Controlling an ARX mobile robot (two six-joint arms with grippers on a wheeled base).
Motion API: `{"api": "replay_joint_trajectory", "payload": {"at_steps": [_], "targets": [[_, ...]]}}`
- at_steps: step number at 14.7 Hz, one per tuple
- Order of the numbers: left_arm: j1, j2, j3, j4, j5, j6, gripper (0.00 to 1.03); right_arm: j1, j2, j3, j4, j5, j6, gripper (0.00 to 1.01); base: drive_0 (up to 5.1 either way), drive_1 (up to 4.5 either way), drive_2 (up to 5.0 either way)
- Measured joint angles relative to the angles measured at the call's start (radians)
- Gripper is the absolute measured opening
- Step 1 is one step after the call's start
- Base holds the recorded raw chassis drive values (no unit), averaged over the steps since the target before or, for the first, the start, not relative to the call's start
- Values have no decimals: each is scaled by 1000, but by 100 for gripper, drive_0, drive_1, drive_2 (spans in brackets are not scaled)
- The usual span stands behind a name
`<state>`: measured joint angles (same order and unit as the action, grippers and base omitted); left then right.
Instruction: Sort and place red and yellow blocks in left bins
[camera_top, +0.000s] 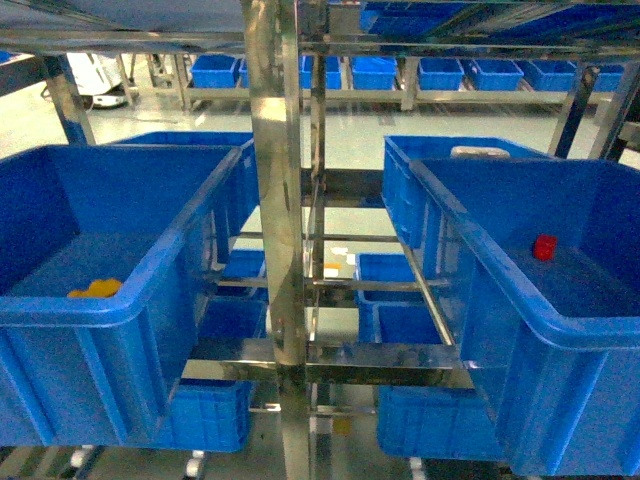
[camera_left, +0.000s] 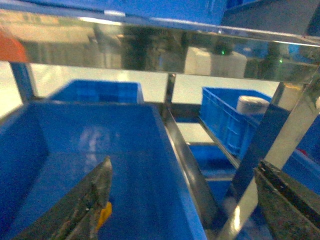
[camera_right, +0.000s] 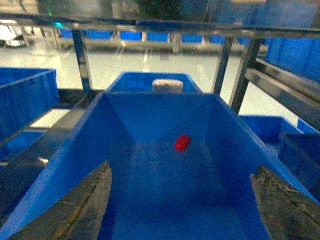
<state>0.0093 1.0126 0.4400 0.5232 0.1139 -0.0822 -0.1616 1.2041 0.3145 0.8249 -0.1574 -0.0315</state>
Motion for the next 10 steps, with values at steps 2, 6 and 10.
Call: {"api": "replay_joint_trajectory", "payload": {"at_steps": [2, 6, 10], "targets": [[-13, -70, -129, 100, -108, 56, 59, 32, -89, -105, 63, 24, 13, 56, 0, 0, 0], [-8, -209, -263, 97, -115, 64, 8, 79, -270, -204, -22, 75, 16, 4, 0, 0, 0], [-8, -353, -342, 33, -115, 65, 2, 161, -398, -294, -71, 156, 19, 2, 0, 0, 0]]}}
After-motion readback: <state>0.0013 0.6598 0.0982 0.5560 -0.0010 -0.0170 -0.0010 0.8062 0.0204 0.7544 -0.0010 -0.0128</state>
